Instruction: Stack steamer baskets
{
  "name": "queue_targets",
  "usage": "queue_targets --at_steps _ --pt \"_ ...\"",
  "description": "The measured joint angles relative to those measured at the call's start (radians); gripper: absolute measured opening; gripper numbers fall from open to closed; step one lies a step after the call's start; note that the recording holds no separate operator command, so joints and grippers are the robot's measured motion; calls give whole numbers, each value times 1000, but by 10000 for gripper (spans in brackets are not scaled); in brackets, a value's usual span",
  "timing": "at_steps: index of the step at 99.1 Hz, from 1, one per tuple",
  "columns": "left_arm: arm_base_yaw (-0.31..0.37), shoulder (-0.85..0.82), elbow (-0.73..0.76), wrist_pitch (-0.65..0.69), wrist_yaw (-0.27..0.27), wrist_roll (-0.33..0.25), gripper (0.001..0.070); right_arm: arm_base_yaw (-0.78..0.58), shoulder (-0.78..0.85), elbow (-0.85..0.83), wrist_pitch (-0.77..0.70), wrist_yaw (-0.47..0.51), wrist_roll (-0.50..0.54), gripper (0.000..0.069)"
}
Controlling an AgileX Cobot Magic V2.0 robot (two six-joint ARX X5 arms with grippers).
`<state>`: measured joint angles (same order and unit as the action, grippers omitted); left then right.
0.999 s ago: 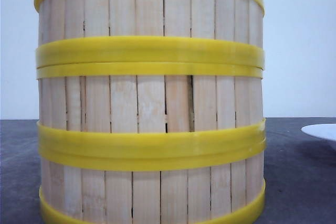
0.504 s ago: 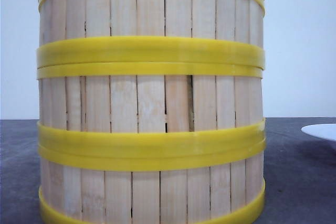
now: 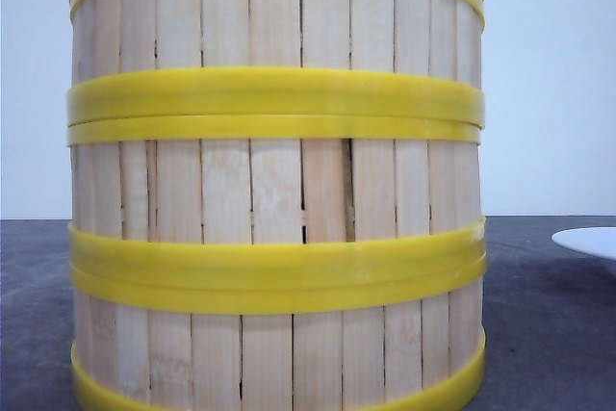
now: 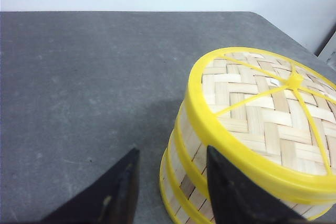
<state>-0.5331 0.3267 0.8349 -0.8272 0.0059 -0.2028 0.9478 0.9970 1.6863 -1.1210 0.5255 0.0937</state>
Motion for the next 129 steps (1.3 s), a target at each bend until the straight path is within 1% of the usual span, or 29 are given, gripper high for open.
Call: queue_targets --at_steps 18,36,40,44,49,52,55,59,65,74,89,129 --pt "0 0 0 0 0 0 229 0 -125 -101 -70 2 77 345" --pt "0 0 0 0 0 0 229 0 -217 -263 -72 2 174 344" --pt "0 0 0 0 0 0 229 0 -233 -292 -72 2 191 335" --pt "0 0 0 0 0 0 228 0 -245 -312 -74 2 204 298" --pt "0 0 0 0 0 0 213 0 -257 -327 -74 2 215 200" --pt "0 0 0 0 0 0 178 0 -262 -333 -74 2 219 131" --pt "0 0 0 0 0 0 125 0 -264 -335 -75 2 221 85" --pt "0 0 0 0 0 0 73 0 -264 -335 -74 2 223 48" --pt "0 0 0 0 0 0 39 0 -263 -335 -71 2 226 20" --pt "0 0 0 0 0 0 25 0 -261 -335 -66 2 228 8" --pt "0 0 0 0 0 0 26 0 -260 -335 -35 2 229 5" --pt "0 0 0 0 0 0 26 0 -261 -335 -35 2 229 5"
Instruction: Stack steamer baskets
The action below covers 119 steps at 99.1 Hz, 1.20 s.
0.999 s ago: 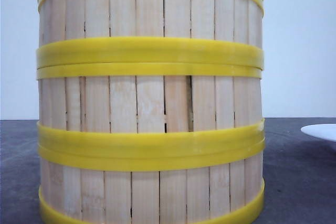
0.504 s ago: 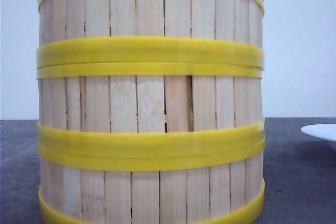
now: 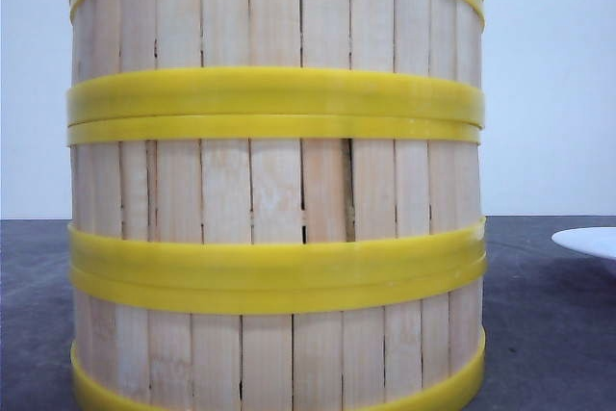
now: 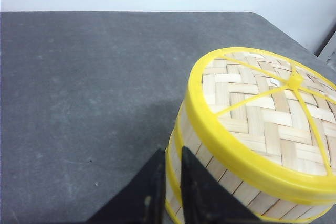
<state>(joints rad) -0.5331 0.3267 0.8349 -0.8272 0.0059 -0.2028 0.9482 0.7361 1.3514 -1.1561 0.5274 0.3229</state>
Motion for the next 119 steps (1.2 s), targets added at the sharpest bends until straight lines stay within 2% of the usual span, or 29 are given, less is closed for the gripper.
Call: queue_targets --at_steps 28,36,49,70,93,114,119 --pt "1 0 0 0 0 1 26 0 0 0 0 0 0 5" --pt "16 -2 0 0 -11 27 26 0 0 0 0 0 0 5" --pt "83 -5 -9 16 -31 110 26 0 0 0 0 0 0 5" --pt "247 -39 -161 182 -33 176 26 0 0 0 0 0 0 5" --pt "413 -147 -420 458 -34 189 26 0 0 0 0 0 0 5" --pt "460 -217 -632 581 -36 182 26 0 0 0 0 0 0 5" --pt "464 -230 -668 586 -54 172 26 0 0 0 0 0 0 5"
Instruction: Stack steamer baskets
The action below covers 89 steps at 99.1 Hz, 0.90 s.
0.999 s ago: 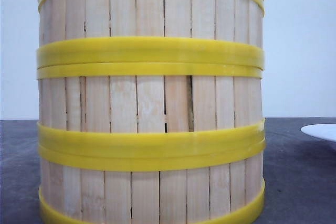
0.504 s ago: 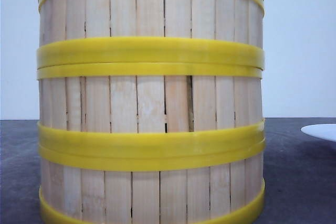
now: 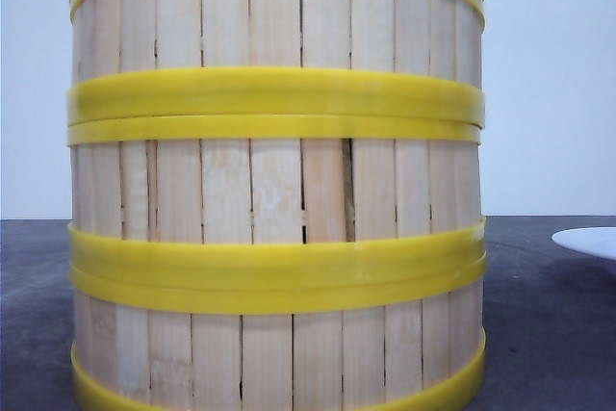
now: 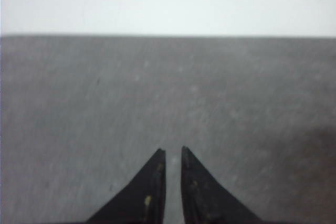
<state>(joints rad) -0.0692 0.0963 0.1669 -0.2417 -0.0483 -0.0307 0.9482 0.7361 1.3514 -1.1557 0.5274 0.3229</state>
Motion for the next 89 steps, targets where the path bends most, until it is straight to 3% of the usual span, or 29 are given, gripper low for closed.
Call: queue_targets --at_steps 15,89 --pt "6 -31 -71 8 -62 -42 26 0 0 0 0 0 0 5" --pt "6 -92 -129 51 -61 -51 26 0 0 0 0 0 0 5"
